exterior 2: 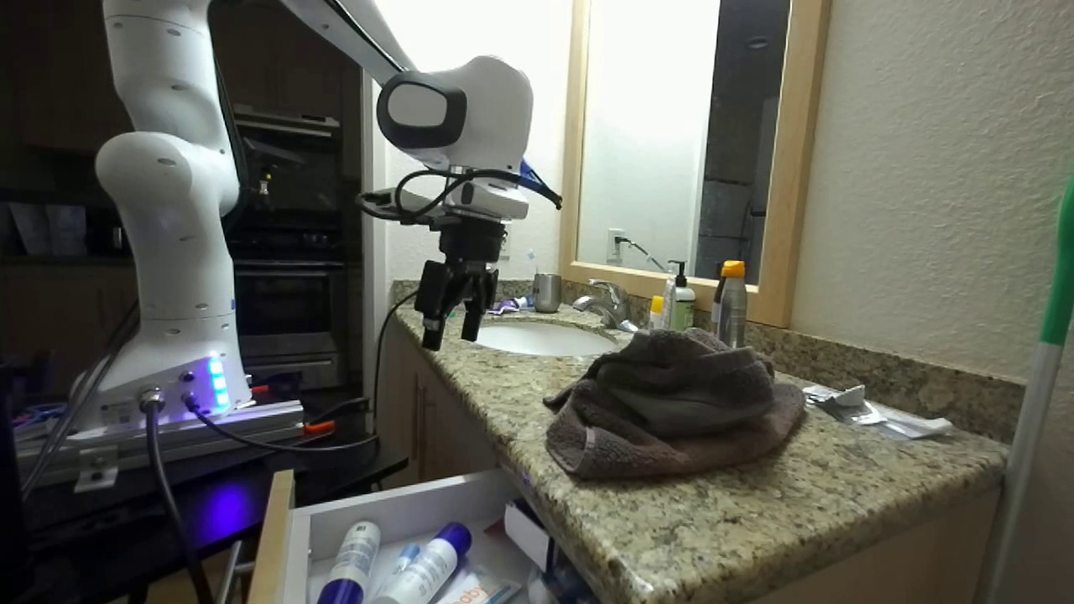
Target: Close the drawer and then move the white and yellow bottles forward
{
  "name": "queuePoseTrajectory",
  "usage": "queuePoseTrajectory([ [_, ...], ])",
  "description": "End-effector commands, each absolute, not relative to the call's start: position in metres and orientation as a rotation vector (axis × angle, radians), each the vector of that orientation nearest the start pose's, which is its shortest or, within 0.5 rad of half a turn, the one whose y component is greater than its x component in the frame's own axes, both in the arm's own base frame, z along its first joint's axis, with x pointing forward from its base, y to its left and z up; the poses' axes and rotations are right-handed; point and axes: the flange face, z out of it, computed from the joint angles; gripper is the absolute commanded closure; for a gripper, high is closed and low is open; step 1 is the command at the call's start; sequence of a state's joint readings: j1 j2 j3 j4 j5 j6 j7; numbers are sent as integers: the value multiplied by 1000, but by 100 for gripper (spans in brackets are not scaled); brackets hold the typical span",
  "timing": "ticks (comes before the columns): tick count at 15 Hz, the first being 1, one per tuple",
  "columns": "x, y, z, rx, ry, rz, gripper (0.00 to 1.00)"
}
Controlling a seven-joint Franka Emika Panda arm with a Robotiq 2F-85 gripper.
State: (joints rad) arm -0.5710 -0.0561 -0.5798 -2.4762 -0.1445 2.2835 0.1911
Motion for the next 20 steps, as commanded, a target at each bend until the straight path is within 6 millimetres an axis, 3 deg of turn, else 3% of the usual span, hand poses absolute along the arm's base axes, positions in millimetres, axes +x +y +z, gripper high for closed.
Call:
queuePoseTrajectory([
  [1,184,-414,297,-2551,1811,252,0],
  [5,175,-416,292,-2537,1876,222,0],
  [9,105,-432,279,-2345,2165,-1,0],
  [12,51,-440,268,-2185,2376,-90,0],
  [14,26,-446,261,-2089,2502,-89,0],
  [17,9,-447,250,-2110,2484,64,0],
  [18,14,-446,259,-2095,2483,-21,0],
  [20,12,-445,252,-2097,2485,16,0],
])
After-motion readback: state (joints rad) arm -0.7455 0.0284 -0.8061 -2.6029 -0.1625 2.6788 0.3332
